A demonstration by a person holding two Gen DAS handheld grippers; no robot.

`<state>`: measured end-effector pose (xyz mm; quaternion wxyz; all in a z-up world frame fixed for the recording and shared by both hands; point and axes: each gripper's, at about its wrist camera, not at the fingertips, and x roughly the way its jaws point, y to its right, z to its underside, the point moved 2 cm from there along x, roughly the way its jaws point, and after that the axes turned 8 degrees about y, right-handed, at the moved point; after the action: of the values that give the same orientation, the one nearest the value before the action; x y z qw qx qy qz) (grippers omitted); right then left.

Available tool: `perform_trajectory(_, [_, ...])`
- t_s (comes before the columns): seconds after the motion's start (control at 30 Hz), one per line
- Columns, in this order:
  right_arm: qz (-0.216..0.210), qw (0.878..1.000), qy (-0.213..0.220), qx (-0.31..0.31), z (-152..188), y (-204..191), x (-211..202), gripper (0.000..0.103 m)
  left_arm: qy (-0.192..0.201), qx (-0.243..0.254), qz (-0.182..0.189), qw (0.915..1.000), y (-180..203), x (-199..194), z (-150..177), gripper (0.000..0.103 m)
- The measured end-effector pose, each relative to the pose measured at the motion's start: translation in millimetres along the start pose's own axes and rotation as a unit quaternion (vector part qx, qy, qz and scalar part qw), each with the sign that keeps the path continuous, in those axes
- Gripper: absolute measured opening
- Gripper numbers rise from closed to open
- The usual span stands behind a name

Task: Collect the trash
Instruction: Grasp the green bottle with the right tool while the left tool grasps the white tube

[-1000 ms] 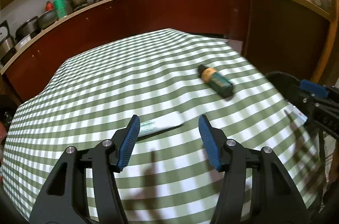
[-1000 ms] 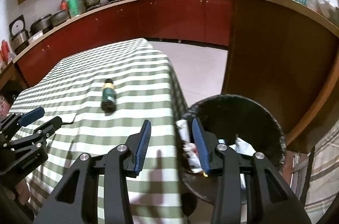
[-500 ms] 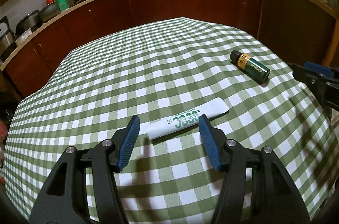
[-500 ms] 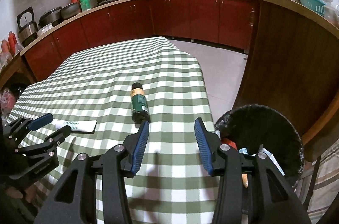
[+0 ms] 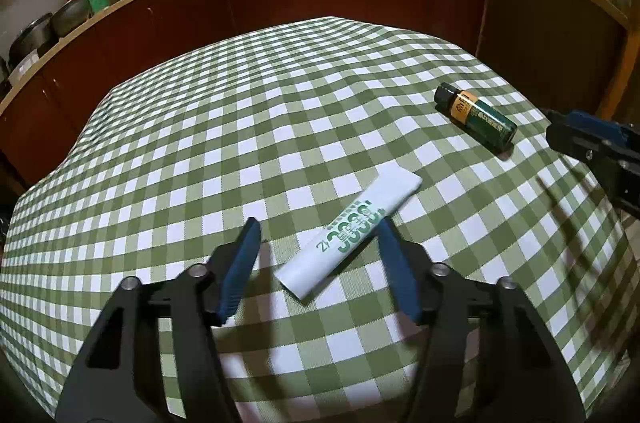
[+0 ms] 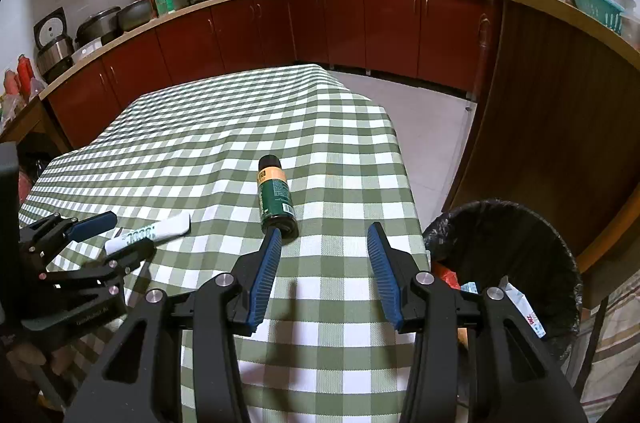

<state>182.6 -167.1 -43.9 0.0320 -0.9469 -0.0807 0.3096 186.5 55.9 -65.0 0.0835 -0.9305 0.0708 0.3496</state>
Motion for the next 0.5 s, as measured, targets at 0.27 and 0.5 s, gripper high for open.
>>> perform_trajectory(0.27, [-0.003, 1.0, -0.003, -0.003, -2, -2, 7, 0.045, 0.002, -0.01, -0.003, 0.9999, 3, 2, -2, 0.018])
perform_trajectory(0.5, [-0.011, 1.0, -0.006, -0.012, -7, -10, 17, 0.045, 0.0, -0.032, -0.022, 0.9992, -10, 4, -4, 0.017])
